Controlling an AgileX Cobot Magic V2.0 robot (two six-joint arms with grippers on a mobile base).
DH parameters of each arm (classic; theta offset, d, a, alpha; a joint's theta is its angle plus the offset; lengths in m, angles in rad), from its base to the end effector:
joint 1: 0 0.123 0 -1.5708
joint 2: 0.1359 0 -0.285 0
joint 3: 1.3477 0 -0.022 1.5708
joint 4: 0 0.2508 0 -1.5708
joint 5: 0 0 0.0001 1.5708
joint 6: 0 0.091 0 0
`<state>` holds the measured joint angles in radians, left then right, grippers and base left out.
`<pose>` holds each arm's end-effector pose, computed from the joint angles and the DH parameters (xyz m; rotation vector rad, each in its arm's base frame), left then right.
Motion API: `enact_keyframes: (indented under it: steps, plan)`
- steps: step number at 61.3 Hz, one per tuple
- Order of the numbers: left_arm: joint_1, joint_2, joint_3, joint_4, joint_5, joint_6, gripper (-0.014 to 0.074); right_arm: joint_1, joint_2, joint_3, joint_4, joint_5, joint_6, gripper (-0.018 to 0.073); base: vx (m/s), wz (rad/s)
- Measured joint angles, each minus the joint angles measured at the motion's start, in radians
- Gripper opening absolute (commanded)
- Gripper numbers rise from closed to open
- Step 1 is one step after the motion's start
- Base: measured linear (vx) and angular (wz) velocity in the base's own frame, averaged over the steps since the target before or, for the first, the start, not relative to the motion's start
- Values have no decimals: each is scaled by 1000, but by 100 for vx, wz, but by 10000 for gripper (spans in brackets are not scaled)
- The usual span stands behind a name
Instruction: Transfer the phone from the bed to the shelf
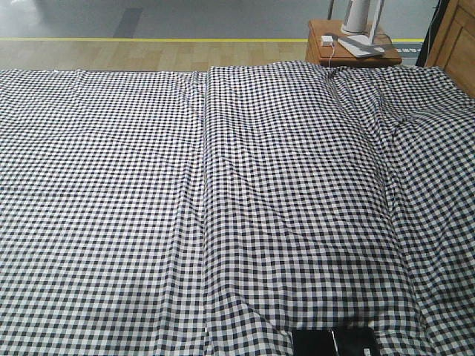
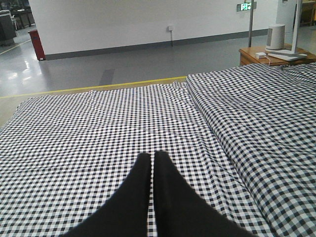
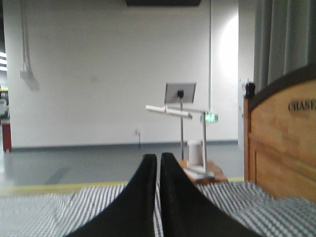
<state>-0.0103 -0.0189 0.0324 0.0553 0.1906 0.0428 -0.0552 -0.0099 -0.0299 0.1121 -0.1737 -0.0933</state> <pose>0.0558 0.0004 0.1860 0.0827 1.6859 0.0740 0.0500 -0.0045 0.2392 0.0626 1.2698 -0.0451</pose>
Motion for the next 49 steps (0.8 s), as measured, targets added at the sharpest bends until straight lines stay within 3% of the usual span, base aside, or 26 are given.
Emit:
enact_keyframes:
  steps: [16, 31, 40, 49]
  plan:
    - [0, 0, 0, 0, 0, 0, 1, 0, 72, -270, 0, 87, -21, -3, 0, 0]
    - [0, 0, 0, 0, 0, 0, 1, 0, 359, -555, 0, 320, -26, 23, 0, 0]
    - [0, 0, 0, 0, 0, 0, 1, 0, 537, -663, 0, 446, -27, 107, 0, 0]
    - [0, 0, 0, 0, 0, 0, 1, 0, 679, -695, 0, 520, -27, 296, 0, 0]
